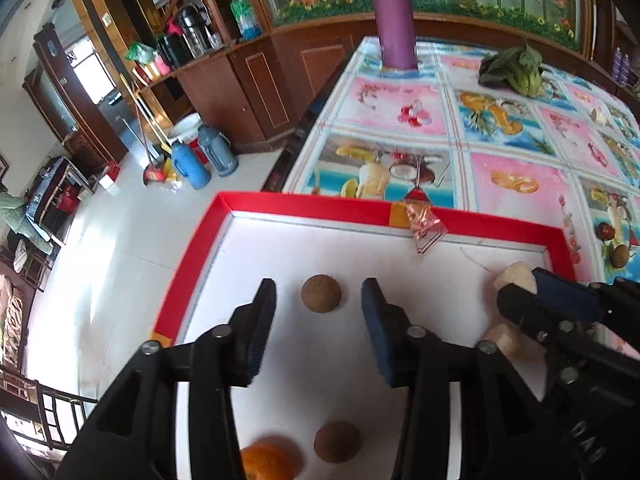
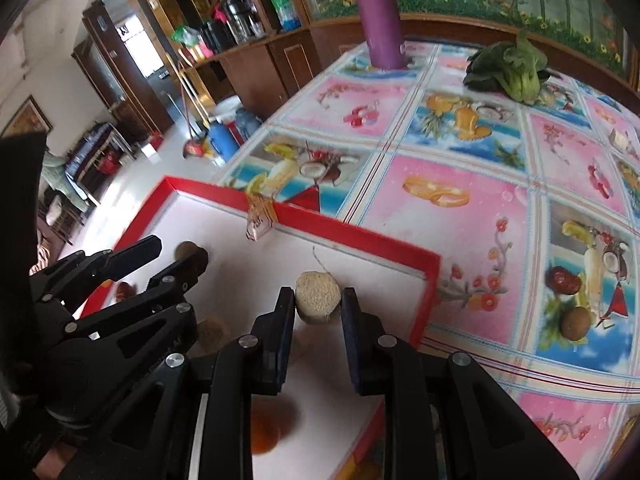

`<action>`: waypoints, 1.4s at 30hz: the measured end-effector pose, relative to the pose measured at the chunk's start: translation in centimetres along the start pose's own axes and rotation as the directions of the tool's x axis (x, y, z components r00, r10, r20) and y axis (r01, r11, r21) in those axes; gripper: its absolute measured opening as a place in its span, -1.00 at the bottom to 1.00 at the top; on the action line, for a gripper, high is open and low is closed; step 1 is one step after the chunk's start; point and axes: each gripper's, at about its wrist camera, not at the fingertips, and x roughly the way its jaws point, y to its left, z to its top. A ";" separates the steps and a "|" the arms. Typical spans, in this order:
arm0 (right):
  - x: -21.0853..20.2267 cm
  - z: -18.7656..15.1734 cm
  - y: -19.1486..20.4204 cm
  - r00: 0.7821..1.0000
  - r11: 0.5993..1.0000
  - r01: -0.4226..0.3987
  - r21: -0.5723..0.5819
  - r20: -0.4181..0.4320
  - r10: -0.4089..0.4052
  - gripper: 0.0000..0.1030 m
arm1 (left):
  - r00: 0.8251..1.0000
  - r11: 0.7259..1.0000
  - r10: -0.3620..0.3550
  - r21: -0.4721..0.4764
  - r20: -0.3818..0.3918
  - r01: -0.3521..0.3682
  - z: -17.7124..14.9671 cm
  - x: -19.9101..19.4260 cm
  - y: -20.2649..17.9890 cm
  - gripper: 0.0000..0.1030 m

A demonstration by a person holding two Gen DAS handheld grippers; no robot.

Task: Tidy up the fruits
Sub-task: 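Open both tools to drop the cake and fruit into the tray, then move both open tools back to the fruit pile, then grasp a brown round fruit with the right tool while the left grasps a red date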

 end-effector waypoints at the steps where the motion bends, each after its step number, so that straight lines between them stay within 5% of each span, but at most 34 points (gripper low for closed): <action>1: -1.0 -0.1 -0.4 0.999 1.000 -0.015 -0.005 0.029 0.015 -0.56 | 1.000 1.000 0.003 -0.001 0.020 -0.003 -0.1 -0.8 0.0 0.10; 4: -4.8 -0.8 -2.4 0.990 1.000 -0.008 -0.018 0.142 0.010 -0.44 | 0.996 1.000 -0.009 -0.005 0.087 0.009 -0.4 -3.5 0.0 0.30; 8: -8.2 -2.3 -6.8 0.965 0.994 0.111 0.004 0.239 -0.108 -0.30 | 0.983 0.999 -0.041 0.000 0.180 0.042 -1.2 -7.0 -0.8 0.53; 13: -7.7 -3.3 -11.9 0.958 0.973 0.213 0.087 0.175 -0.225 -0.30 | 0.969 0.991 -0.136 0.048 0.205 0.128 -1.6 -8.7 -3.8 0.56; 25: -4.4 -3.3 -12.8 0.968 0.968 0.230 0.098 0.080 -0.238 -0.42 | 0.958 0.970 -0.204 0.172 0.201 0.171 -1.6 -10.4 -8.8 0.56; 32: -4.6 -3.4 -13.6 0.967 0.967 0.234 0.098 0.080 -0.242 -0.62 | 0.951 0.949 -0.257 0.229 0.174 0.215 -0.1 -9.4 -12.4 0.56; 39: -8.1 -3.7 -18.6 0.952 0.922 0.250 0.297 0.097 -0.289 -0.61 | 0.932 0.903 -0.358 0.273 0.053 0.331 2.2 -5.7 -17.5 0.53; 42: -9.5 -3.7 -20.0 0.947 0.902 0.240 0.359 0.120 -0.299 -0.61 | 0.928 0.881 -0.374 0.311 -0.009 0.358 2.9 -3.8 -19.9 0.32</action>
